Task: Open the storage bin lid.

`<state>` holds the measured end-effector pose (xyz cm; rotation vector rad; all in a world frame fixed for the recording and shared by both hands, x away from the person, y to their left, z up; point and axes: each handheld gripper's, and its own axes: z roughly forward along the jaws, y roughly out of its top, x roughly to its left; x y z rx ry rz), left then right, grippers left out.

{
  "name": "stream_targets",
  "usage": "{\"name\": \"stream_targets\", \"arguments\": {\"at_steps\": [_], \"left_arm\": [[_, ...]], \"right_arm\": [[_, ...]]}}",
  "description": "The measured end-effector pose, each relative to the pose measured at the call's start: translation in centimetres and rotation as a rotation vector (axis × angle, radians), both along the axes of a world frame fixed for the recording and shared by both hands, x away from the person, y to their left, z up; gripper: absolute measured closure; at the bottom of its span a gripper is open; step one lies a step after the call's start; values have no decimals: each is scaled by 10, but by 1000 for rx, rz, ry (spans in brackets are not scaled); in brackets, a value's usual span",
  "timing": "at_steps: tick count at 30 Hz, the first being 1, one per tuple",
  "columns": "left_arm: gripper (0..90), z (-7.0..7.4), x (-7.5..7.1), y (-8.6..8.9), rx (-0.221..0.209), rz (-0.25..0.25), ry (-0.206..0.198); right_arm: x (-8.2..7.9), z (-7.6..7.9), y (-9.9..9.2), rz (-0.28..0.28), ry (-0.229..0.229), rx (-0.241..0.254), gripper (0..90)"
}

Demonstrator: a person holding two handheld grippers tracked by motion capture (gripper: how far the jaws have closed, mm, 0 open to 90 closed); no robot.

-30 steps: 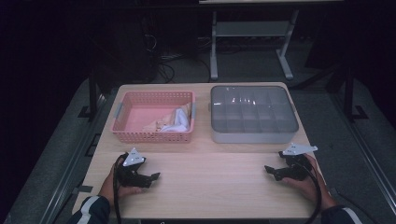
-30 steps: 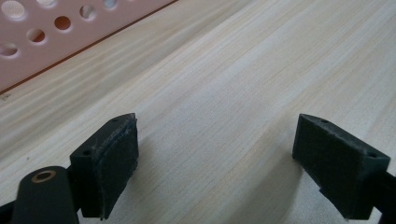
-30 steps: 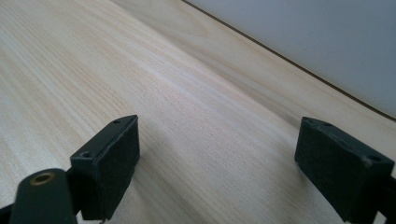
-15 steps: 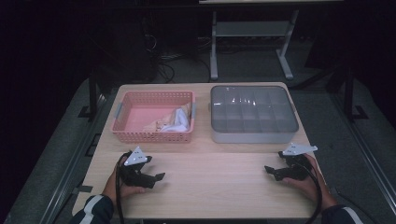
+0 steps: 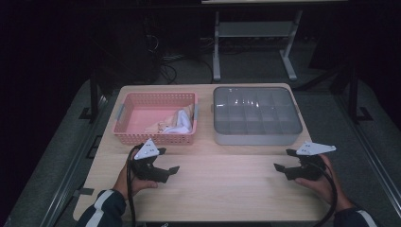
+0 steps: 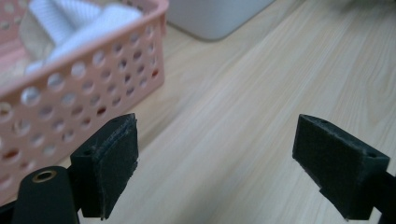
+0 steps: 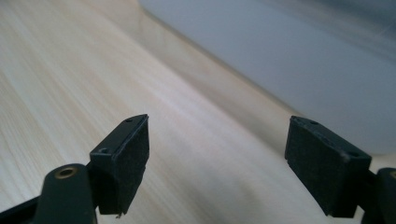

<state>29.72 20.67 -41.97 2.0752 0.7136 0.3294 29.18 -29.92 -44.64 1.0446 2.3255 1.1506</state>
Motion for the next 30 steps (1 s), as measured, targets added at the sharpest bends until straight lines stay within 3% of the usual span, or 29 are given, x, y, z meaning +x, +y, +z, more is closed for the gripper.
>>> {"name": "stream_targets", "arguments": {"at_steps": [1,3,4,6,8,11,13,14,15,16,19,23,24,26,27,30], "left_arm": [[136,0,0,0,0,0,0],[136,7,8,-10,-18,-10,-4],[136,7,8,-10,-18,-10,-4],[136,13,14,-19,-29,-24,-7],[136,23,27,-33,-46,-22,-17],[136,36,44,-49,-80,-22,-16],[137,39,48,-52,-80,-25,-15],[137,46,59,-63,-75,-28,-19],[136,46,59,-63,-75,-28,-19],[136,52,71,-74,-75,-23,-8],[136,56,82,-84,-73,-12,0],[137,56,112,-109,-98,27,75],[139,55,117,-115,-60,46,77],[139,53,124,-123,-37,60,82],[140,49,131,-131,-39,69,109],[142,44,143,-144,5,101,135]], "right_arm": [[0,0,0,0,0,0,213],[0,21,-8,-11,-36,18,215],[0,21,-8,-11,-36,18,215],[5,40,-15,-28,-67,2,221],[12,53,-22,-39,-83,35,226],[26,69,-32,-77,-105,15,230],[38,78,-39,-87,-96,43,234],[45,82,-43,-106,-99,38,235],[45,82,-43,-106,-99,38,235],[60,88,-49,-138,-96,21,235],[79,89,-54,-168,-85,10,240],[103,81,-60,-203,-36,-1,241],[107,80,-61,-204,-21,11,241],[111,78,-63,-207,-9,18,241],[121,73,-65,-216,17,19,241],[133,67,-64,-229,47,10,241]]}}
